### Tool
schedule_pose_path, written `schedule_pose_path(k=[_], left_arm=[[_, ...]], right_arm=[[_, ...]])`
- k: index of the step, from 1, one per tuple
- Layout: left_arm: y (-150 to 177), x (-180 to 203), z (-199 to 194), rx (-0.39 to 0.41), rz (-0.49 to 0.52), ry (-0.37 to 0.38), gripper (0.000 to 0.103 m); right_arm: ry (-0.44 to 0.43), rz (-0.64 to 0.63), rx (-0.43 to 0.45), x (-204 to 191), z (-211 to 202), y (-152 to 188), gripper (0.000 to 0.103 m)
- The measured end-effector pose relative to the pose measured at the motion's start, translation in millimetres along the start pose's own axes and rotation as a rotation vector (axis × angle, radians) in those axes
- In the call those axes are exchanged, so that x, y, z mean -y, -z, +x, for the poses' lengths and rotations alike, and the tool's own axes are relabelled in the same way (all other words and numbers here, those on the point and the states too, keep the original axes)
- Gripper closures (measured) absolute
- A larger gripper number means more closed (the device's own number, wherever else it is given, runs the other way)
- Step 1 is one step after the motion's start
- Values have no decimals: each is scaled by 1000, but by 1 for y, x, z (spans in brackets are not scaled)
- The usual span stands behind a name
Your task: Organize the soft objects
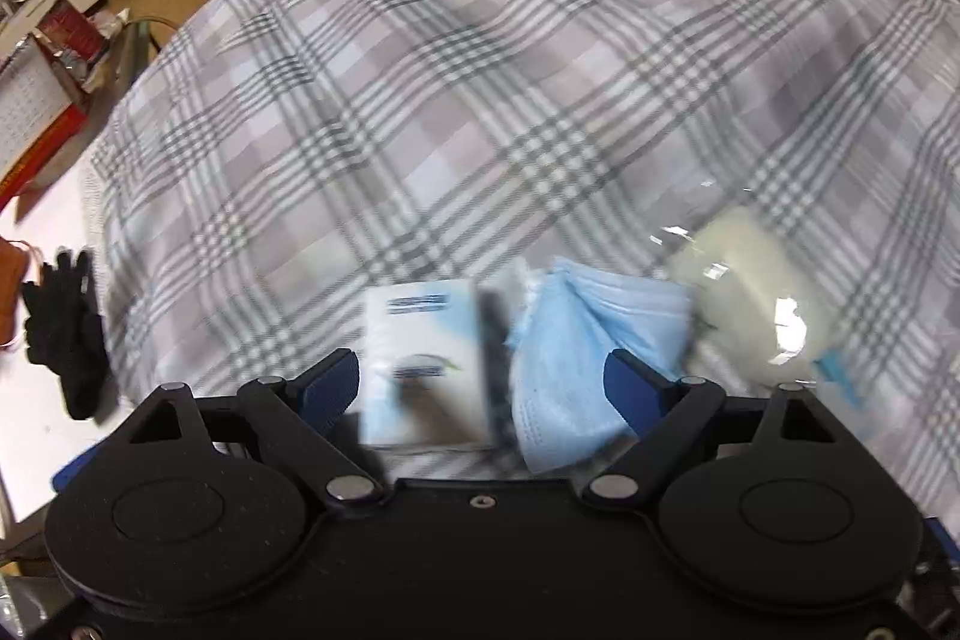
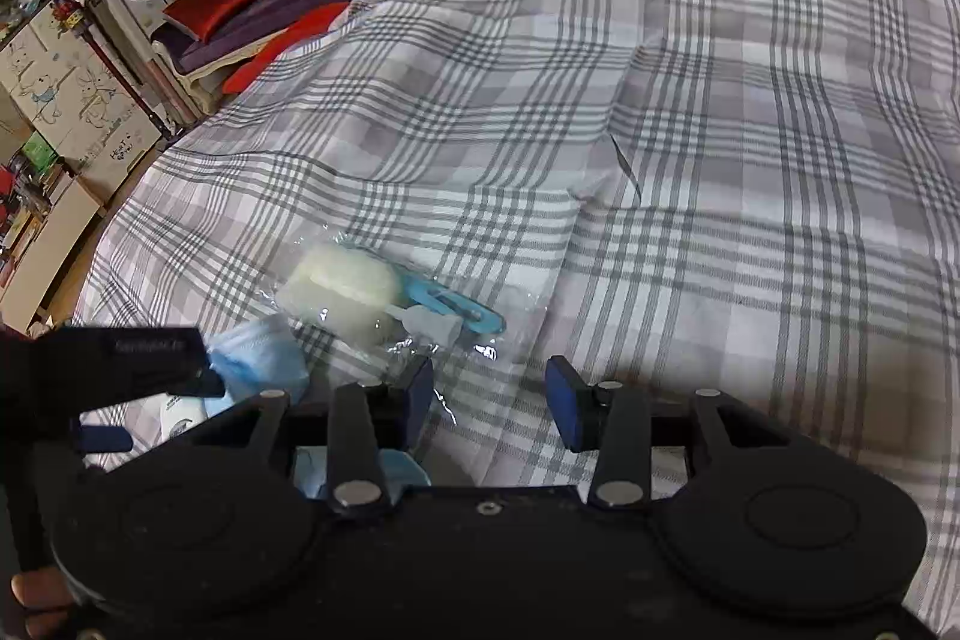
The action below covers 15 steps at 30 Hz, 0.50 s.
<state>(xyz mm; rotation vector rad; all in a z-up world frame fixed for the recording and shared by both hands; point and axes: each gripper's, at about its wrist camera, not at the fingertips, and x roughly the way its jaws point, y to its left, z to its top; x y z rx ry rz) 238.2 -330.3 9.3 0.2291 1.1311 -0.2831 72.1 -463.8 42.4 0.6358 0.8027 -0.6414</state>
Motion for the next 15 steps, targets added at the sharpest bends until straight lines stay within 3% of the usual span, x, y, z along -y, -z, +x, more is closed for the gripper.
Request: schedule_pose_path(k=[15], left_arm=[[-1,28,-9,37,28,98,16]], right_arm=[[-11,30,-2,13,1,-3,56]])
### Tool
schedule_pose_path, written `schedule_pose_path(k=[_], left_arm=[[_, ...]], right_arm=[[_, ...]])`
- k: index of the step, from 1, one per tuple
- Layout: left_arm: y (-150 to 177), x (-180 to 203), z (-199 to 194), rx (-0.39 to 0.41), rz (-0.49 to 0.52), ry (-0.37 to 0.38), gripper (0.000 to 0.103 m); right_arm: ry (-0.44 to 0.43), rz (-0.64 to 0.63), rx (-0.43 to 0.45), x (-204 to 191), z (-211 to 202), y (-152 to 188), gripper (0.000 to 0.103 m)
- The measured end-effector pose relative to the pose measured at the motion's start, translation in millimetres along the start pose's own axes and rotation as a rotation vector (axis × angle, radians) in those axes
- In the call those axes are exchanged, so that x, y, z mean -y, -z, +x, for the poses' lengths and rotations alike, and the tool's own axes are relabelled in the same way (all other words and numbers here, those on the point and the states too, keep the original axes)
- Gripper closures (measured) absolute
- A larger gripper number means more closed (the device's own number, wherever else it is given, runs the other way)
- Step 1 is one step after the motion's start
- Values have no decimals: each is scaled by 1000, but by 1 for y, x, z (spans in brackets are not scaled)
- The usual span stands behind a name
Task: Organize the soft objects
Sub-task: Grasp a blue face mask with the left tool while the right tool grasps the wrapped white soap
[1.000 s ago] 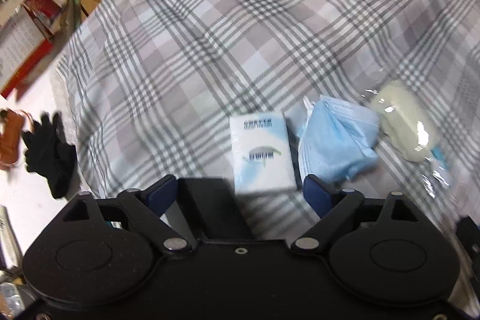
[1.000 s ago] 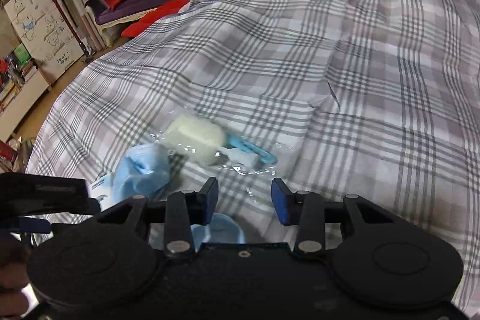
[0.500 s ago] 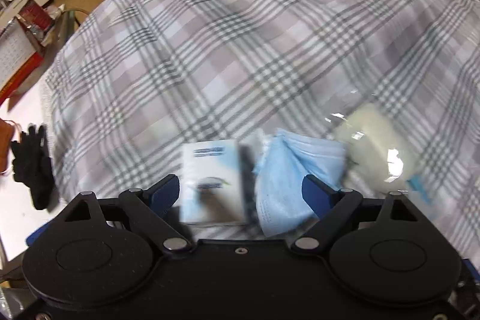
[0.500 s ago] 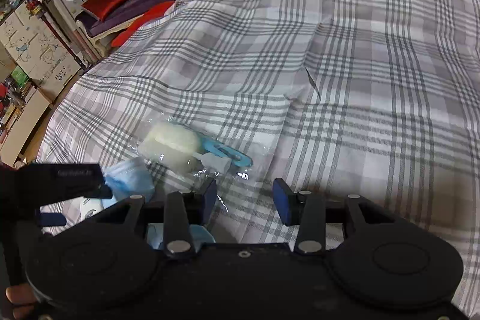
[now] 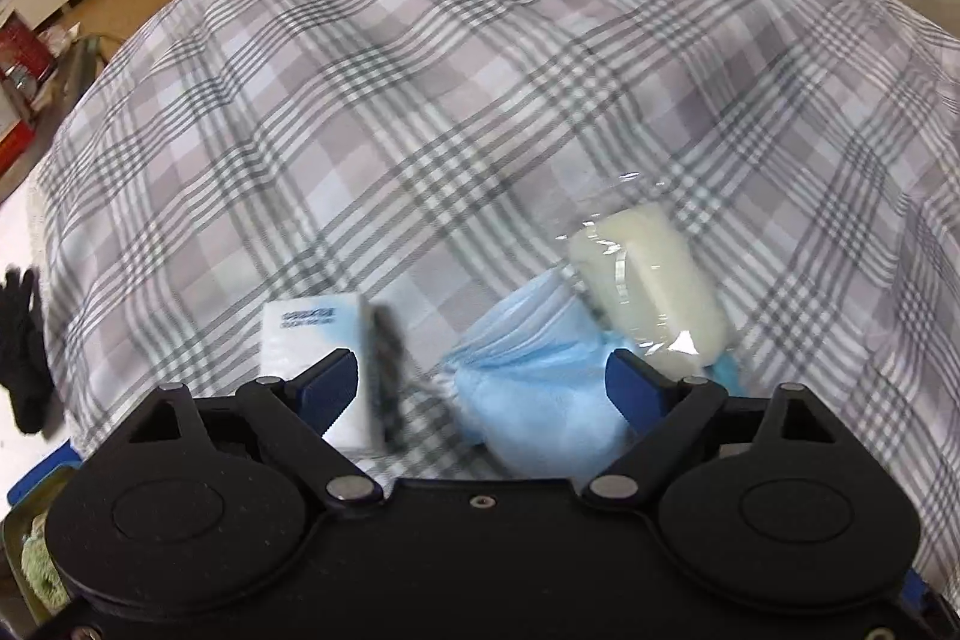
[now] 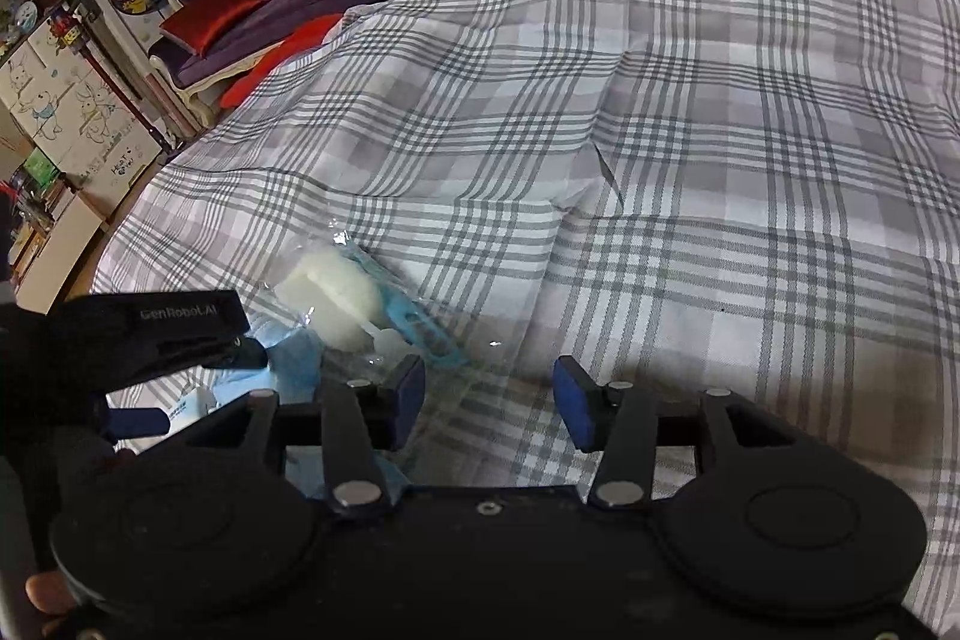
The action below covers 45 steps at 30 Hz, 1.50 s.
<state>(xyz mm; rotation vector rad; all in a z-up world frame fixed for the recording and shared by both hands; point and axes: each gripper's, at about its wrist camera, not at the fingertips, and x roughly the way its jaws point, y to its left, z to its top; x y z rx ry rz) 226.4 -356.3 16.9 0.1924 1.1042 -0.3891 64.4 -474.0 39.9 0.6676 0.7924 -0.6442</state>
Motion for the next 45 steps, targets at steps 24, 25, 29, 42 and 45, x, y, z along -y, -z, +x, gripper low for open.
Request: schedule_pose_path(k=[24,25,29,42,45], left_arm=[[8,-20,33,-136,-74,116,44],[9,-22,27,-131,-68,110,44],[18,-38,-7,-112,-60,133,44],[27,-95,-92,-5,-60,91,44],[30,-109,-96,4,-67,69,44]], right_arm=[[-7,-85,-17,-7,9,3,54],[-6,-95,-17,-9,7,3,54],[-9,-138,-15,-18,-3,0,54],[-10,-391,-94,-100,29,-50,28],[-5,-417,-90,-116,58,-56,12]])
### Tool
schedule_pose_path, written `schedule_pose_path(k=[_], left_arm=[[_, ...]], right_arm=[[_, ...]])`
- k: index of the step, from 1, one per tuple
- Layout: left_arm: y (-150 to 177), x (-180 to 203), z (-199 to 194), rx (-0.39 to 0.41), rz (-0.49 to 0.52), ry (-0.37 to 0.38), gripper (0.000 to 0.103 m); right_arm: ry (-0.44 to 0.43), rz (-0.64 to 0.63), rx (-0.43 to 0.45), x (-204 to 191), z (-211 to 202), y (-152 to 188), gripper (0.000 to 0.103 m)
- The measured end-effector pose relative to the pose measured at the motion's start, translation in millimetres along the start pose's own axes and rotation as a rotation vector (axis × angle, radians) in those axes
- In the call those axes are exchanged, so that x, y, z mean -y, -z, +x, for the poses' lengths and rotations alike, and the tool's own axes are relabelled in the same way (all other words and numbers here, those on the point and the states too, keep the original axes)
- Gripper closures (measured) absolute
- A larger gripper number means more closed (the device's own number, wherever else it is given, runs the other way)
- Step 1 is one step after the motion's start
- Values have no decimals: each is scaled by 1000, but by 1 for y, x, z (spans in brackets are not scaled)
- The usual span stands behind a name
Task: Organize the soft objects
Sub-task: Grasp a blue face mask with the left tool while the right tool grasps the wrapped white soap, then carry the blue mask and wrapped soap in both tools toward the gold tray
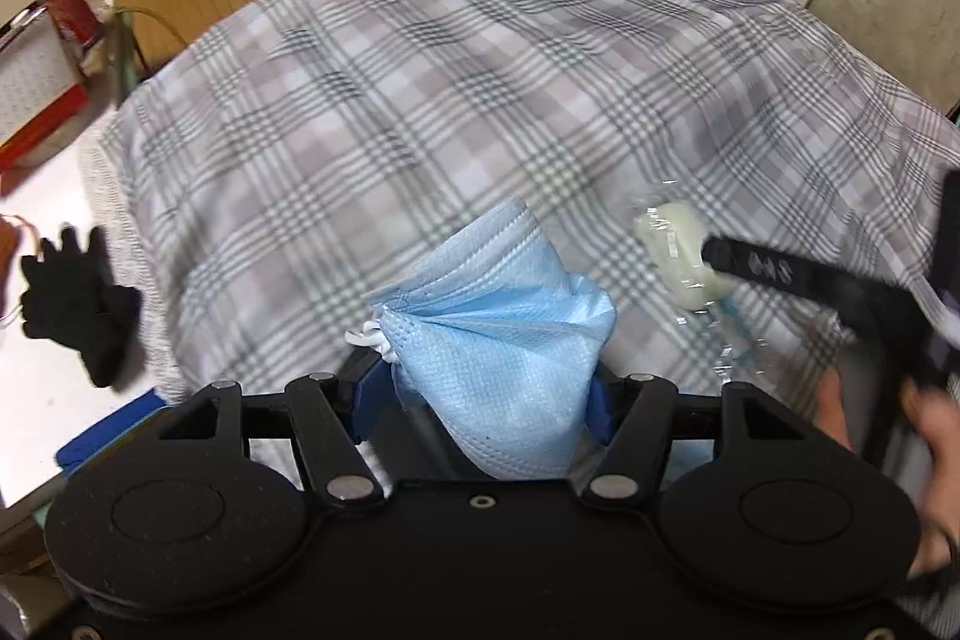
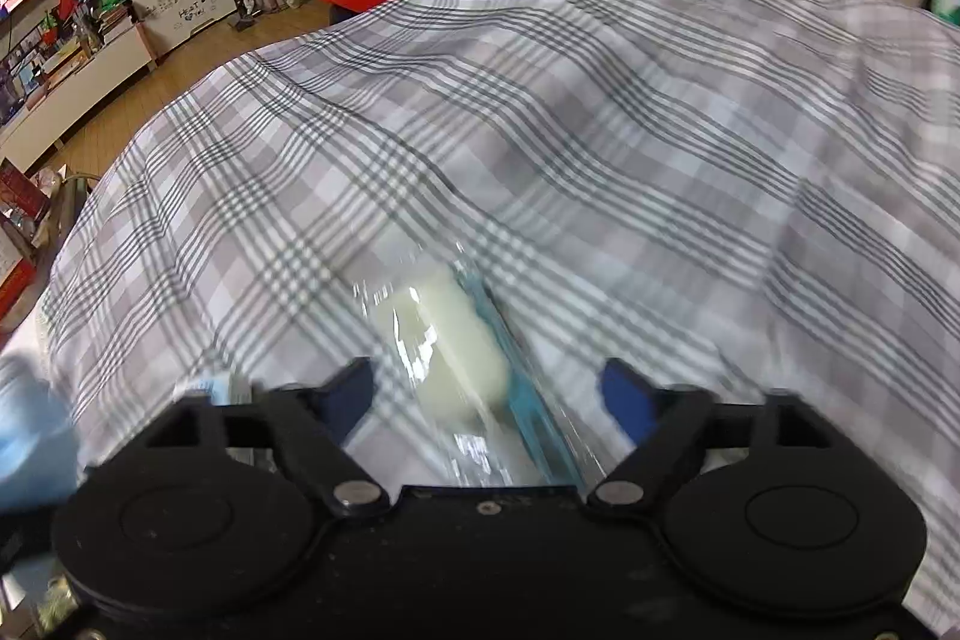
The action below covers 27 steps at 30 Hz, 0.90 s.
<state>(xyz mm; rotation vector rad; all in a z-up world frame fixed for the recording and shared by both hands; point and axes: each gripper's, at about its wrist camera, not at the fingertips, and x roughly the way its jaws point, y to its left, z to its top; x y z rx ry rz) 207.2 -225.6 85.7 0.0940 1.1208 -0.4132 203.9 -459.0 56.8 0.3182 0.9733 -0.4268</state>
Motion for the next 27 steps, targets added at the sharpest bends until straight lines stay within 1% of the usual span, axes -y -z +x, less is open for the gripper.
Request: schedule_pose_path(k=[1,3,8,10,11,12,13,15,17,21,23,27], left_arm=[[1,-4,0,-2,-4,-6,44],[4,-13,0,-11,-8,-12,44],[13,-30,1,-30,-18,-24,44],[18,-35,2,-45,-24,-26,44],[20,-37,2,-53,-26,-24,44],[23,-40,2,-60,-29,-21,44],[26,-41,2,-65,-32,-21,44],[30,-44,1,-68,-36,-23,44],[34,-46,-1,-73,-43,-21,44],[43,-50,-12,-72,-47,-23,44],[48,-51,-20,-68,-50,-25,44],[60,-58,-40,-55,-53,-23,44]], right_arm=[[6,-11,-9,-4,10,-2,12],[1,-43,-43,-11,32,-7,7],[26,-100,-131,-21,73,-7,7],[67,-114,-150,-22,83,-7,14],[75,-115,-169,-22,86,-6,31],[91,-113,-162,-22,86,-6,45],[90,-111,-153,-20,82,-8,51],[44,-81,-162,-15,72,-12,56],[34,-45,-133,-10,52,-15,57],[6,-46,-67,-13,-3,-17,57],[-17,-72,-29,-18,-32,-13,57],[-64,-134,-4,-38,-90,8,56]])
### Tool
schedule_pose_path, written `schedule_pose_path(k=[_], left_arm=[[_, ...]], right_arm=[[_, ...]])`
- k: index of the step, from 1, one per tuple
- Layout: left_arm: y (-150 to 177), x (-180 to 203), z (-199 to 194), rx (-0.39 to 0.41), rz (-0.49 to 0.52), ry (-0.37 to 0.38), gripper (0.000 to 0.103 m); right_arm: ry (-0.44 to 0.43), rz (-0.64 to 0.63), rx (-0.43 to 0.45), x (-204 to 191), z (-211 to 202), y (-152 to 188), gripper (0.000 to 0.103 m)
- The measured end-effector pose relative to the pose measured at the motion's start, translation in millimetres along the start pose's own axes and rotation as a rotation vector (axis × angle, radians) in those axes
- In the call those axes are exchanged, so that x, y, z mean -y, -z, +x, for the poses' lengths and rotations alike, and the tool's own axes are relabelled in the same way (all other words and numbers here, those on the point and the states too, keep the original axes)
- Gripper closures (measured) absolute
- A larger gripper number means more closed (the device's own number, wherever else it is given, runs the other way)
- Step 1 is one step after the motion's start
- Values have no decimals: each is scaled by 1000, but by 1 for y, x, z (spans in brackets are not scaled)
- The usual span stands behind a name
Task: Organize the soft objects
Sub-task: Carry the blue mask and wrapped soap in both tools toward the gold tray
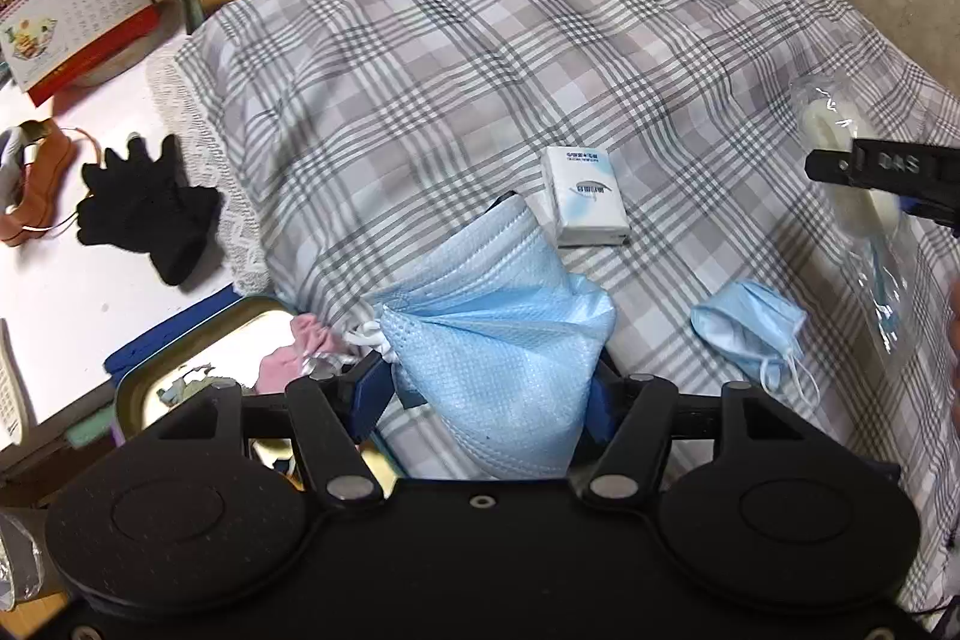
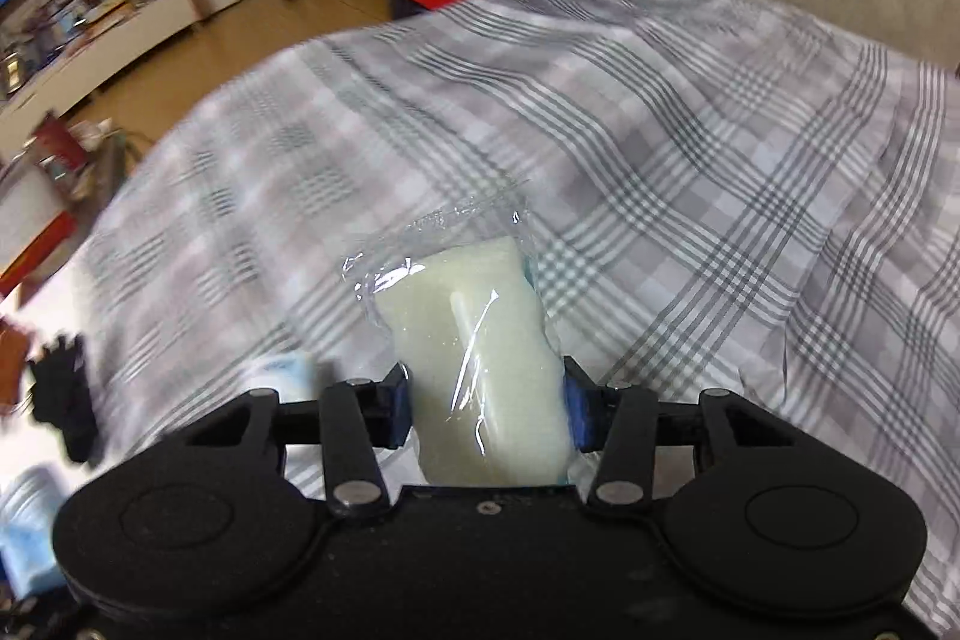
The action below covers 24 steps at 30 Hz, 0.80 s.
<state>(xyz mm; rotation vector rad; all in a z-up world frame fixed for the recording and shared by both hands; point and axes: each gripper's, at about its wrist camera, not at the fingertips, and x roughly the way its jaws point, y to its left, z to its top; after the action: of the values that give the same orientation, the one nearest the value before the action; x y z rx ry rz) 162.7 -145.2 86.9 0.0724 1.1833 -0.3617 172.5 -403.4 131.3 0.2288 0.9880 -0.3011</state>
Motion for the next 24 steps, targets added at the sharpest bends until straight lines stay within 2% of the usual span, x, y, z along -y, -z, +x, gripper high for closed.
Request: schedule_pose_path(k=[9,16,24], left_arm=[[43,-30,-42,14,-14,-13,44],[81,-69,-57,-5,-49,-28,44],[113,-122,-42,-86,-114,-62,44]], right_arm=[[-121,-146,23,-82,-94,69,56],[-215,-195,-9,-130,-123,119,56],[-270,-238,-104,-171,-128,179,56]])
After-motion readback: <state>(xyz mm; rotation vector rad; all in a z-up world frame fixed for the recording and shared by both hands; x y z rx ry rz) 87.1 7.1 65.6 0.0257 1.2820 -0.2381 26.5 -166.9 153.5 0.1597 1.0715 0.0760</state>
